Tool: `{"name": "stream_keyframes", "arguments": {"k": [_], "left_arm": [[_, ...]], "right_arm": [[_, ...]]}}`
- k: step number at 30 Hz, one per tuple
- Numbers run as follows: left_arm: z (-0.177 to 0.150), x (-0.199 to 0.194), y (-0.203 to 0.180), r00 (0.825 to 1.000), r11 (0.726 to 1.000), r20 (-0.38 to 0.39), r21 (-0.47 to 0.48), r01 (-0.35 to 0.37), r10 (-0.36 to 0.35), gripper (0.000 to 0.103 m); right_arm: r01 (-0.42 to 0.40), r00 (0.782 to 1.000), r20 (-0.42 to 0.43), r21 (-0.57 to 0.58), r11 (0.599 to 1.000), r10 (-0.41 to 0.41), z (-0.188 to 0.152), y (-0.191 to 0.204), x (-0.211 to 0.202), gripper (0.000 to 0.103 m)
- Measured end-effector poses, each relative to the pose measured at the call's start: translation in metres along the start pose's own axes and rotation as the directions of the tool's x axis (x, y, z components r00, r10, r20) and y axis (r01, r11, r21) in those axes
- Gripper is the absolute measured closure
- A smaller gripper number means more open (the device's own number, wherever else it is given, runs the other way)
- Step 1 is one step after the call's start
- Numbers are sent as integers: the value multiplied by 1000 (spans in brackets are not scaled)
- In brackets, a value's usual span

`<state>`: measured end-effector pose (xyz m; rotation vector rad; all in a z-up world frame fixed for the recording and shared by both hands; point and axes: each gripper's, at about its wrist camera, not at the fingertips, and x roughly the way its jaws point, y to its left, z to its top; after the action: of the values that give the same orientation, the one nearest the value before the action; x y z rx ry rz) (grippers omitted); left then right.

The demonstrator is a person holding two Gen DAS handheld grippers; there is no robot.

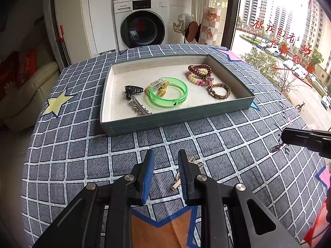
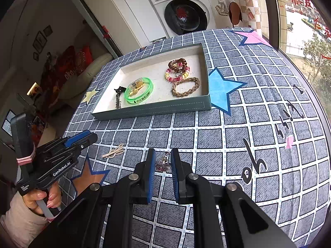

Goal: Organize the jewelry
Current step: 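Carry the bunny clip into the tray while the right gripper carries the pendant there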

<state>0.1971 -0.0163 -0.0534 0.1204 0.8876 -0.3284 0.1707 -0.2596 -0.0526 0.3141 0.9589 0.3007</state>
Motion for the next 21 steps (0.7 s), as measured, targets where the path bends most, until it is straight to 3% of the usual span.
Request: {"name": "stream_keyframes", "arguments": {"k": [1,2,3,9,13,15,16,18,21], "left_arm": [[-2,1,0,1000,1000,-7,0,3,-3,37],[-4,0,1,1000,1000,5,-3,-6,6,4],[-6,-3,1,999,1000,32,-3,-24,24,0],[-12,4,-3,998,996,14,72,-56,55,0],[-17,20,-8,998,991,-50,136,-18,25,0],[-20,29,-10,996,988,-91,155,0,14,13],[-22,33,-11,994,988,-108,157,11,6,13],[-21,33,-10,993,990,-107,124,70,-57,27],[-22,29,-18,992,986,-98,140,88,-75,81]], "right_arm": [[-3,1000,-5,4,1000,3,-2,-1,1,87],[-5,1000,-8,7,1000,5,-4,-1,2,87],[-6,1000,-12,10,1000,6,-7,-2,3,87],[-5,1000,-27,29,1000,6,-17,-7,4,87],[-6,1000,-30,32,999,7,-20,-8,4,87],[-5,999,-33,27,1000,6,-21,-8,4,87],[-4,999,-34,24,1000,5,-22,-7,4,87],[-4,999,-37,25,1000,4,-24,-7,4,87],[-2,999,-41,26,1000,3,-26,-7,4,87]]}}
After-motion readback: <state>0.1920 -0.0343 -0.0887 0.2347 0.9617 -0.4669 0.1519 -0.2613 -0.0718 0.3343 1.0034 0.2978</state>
